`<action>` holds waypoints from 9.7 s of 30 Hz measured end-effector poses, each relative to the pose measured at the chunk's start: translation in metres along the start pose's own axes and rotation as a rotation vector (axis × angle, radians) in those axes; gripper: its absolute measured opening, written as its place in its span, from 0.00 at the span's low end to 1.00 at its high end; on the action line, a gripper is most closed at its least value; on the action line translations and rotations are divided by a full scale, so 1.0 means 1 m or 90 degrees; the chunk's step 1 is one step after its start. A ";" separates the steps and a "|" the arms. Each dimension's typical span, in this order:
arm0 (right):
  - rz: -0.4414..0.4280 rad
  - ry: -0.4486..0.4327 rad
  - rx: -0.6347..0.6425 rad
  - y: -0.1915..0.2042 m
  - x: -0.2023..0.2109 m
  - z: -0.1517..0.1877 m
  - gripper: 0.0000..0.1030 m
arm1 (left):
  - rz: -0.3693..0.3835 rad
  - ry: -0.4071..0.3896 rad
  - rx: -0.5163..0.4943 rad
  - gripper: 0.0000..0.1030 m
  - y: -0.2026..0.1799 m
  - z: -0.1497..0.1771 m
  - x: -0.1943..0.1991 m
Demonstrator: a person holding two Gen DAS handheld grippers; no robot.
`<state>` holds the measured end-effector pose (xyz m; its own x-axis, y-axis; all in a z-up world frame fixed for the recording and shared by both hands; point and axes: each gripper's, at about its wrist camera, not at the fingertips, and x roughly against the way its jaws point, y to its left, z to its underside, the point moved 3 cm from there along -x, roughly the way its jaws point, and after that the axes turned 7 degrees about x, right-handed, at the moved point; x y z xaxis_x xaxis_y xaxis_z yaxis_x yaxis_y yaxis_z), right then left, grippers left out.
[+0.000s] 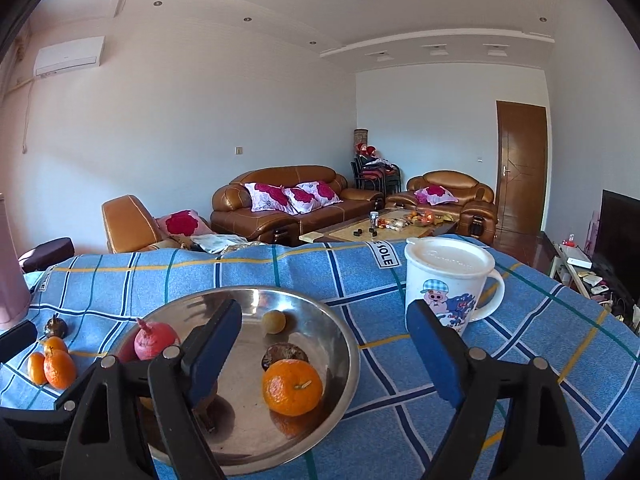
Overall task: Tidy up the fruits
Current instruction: 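Withdraw both tools from the plate toward the remaining oranges, then grasp the large orange with the right tool while the left tool grasps a smaller orange, then carry both oranges over the steel plate with both tools, then lower the oranges onto the steel plate and open both tools, then withdraw both tools from the plate toward the small orange and brown fruit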
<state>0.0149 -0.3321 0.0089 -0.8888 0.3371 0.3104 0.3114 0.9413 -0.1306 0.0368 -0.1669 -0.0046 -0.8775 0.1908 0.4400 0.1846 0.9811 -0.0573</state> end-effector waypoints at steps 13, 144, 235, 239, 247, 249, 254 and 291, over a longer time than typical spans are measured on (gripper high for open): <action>-0.013 0.036 0.030 0.053 0.019 0.005 0.84 | -0.039 -0.013 0.008 1.00 0.052 0.004 0.018; -0.246 0.088 0.064 0.176 0.010 0.000 0.48 | 0.010 0.235 0.042 0.38 0.162 0.016 -0.068; -0.111 0.171 0.013 -0.018 -0.113 -0.004 0.48 | 0.060 0.123 -0.021 0.38 -0.083 -0.023 -0.102; -0.134 0.194 0.017 -0.014 -0.123 -0.002 0.48 | 0.043 0.144 -0.009 0.38 -0.078 -0.021 -0.110; -0.151 0.209 0.020 -0.011 -0.127 0.002 0.49 | 0.034 0.155 -0.003 0.38 -0.075 -0.020 -0.114; -0.151 0.208 0.021 -0.011 -0.126 0.001 0.50 | 0.033 0.154 -0.003 0.38 -0.075 -0.021 -0.114; -0.167 0.203 0.011 -0.011 -0.127 0.002 0.50 | 0.040 0.151 0.005 0.38 -0.073 -0.021 -0.114; -0.036 -0.265 -0.011 -0.019 0.019 -0.022 0.99 | -0.098 -0.156 0.035 1.00 0.008 -0.024 0.000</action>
<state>-0.0007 -0.3432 0.0383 -0.9638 0.2509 -0.0906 0.2599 0.9596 -0.1075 0.0488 -0.1602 0.0170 -0.9753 0.0341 0.2183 0.0219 0.9981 -0.0579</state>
